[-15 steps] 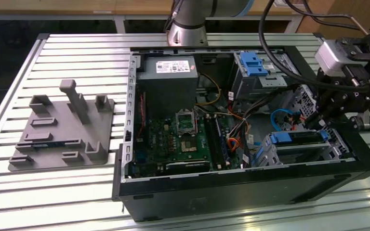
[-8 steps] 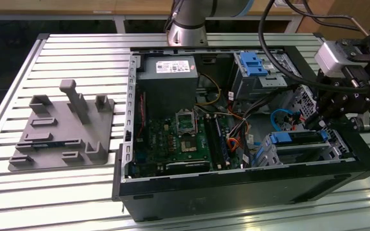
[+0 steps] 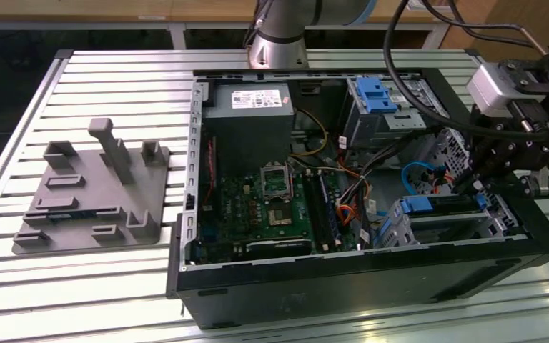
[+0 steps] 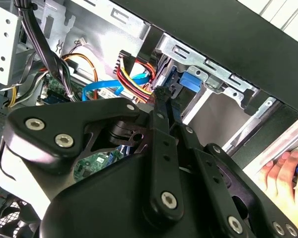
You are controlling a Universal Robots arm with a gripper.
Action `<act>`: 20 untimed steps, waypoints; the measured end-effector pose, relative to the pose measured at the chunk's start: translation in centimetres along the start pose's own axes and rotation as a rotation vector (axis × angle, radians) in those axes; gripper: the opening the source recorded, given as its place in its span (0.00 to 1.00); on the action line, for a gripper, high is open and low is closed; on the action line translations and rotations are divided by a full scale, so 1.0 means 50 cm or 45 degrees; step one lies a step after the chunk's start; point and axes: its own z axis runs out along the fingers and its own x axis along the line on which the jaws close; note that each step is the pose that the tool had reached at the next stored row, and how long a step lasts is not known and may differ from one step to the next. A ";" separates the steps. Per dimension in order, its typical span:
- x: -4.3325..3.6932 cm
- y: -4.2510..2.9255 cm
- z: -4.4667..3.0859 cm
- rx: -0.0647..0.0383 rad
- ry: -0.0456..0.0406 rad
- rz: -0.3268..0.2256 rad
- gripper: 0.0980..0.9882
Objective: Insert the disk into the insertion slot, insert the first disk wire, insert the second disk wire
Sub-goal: 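Insert the first disk wire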
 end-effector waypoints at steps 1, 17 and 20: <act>0.001 0.000 0.000 0.000 0.000 0.000 0.07; 0.008 0.000 0.000 0.000 0.000 -0.001 0.07; 0.010 0.000 0.002 0.000 0.000 -0.001 0.07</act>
